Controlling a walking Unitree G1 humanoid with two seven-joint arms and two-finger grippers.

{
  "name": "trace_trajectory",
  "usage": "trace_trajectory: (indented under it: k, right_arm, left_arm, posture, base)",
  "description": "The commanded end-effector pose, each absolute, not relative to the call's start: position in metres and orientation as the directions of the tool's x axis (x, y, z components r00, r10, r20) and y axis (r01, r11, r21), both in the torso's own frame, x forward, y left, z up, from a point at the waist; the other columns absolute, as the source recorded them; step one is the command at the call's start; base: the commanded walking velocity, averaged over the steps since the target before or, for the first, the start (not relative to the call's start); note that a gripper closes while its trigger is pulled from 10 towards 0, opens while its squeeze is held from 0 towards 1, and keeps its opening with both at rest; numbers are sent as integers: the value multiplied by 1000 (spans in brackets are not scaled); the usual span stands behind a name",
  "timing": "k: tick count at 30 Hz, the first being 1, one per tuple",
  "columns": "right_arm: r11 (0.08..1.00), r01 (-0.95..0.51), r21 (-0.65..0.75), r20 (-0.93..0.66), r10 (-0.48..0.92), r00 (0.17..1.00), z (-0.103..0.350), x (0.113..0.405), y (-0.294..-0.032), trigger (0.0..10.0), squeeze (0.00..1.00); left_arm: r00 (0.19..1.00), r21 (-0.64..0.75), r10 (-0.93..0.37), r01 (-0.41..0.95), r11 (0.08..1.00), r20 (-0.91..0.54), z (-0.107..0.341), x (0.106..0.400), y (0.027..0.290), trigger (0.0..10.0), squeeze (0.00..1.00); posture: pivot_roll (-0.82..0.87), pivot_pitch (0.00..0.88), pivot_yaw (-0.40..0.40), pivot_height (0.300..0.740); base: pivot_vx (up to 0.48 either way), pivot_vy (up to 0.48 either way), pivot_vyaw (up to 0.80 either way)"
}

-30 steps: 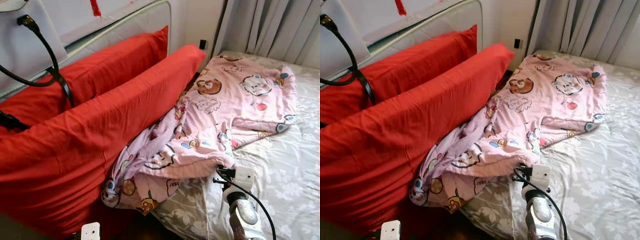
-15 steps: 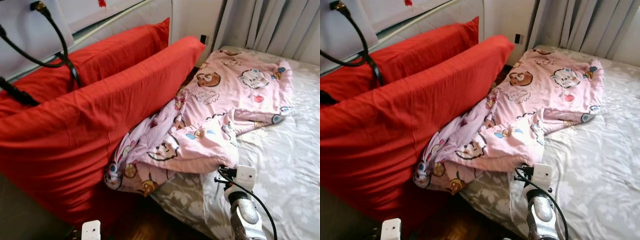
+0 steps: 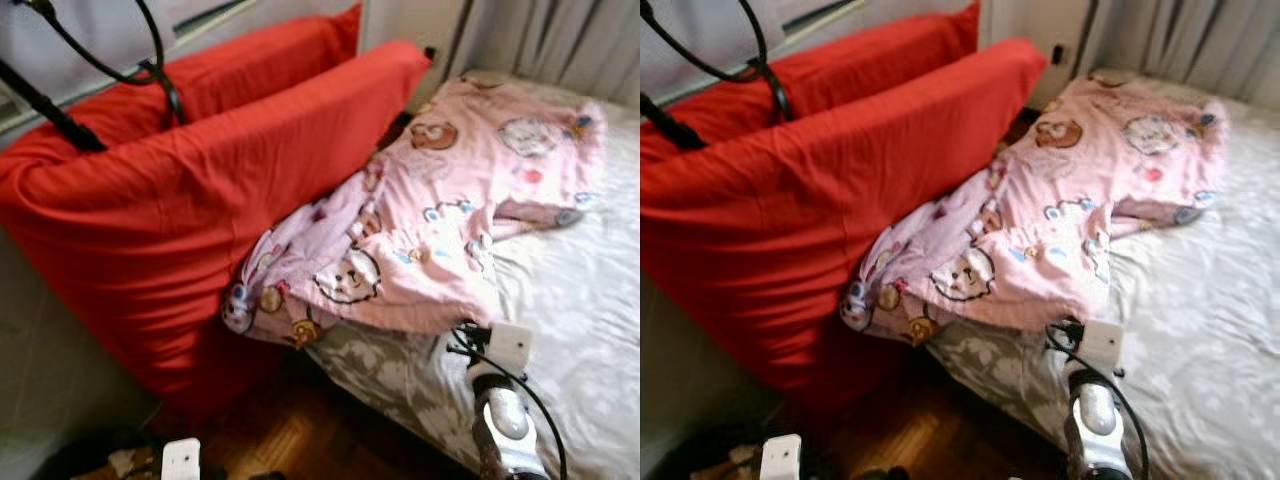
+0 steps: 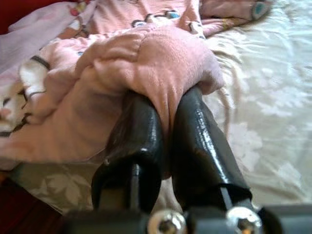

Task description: Clean up the room

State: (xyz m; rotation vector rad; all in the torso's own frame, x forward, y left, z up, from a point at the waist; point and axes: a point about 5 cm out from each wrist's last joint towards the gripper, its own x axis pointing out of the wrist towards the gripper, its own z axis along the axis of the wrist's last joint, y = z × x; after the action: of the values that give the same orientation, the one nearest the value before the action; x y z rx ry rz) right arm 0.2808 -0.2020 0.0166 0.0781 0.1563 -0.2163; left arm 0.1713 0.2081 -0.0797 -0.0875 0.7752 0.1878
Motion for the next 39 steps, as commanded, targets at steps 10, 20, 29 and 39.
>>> trace_trajectory:
  k: [10,20,29,39]
  right_arm:
    - [956,293,28,-117,-288,950,24,280,-217,10000,0]
    - [968,245,50,-151,-235,960,16,276,-204,10000,0]
    - [957,291,15,-183,-283,941,11,272,-212,10000,0]
    - [945,325,-16,-325,-313,893,-9,259,-219,10000,0]
  left_arm:
    - [661,-5,138,-209,978,-737,-86,157,209,10000,0]
    - [660,1,143,-211,978,-738,-87,157,209,10000,0]
    - [662,8,131,-185,983,-738,-86,158,209,10000,0]
    - [661,7,132,-189,982,-739,-86,158,208,10000,0]
  posture:
    - [-137,132,21,740]
    - [-136,134,21,740]
    - [-137,133,17,740]
    - [-136,131,15,740]
  base:
    - [-305,0,0]
    - [-151,0,0]
    - [0,0,0]
    - [0,0,0]
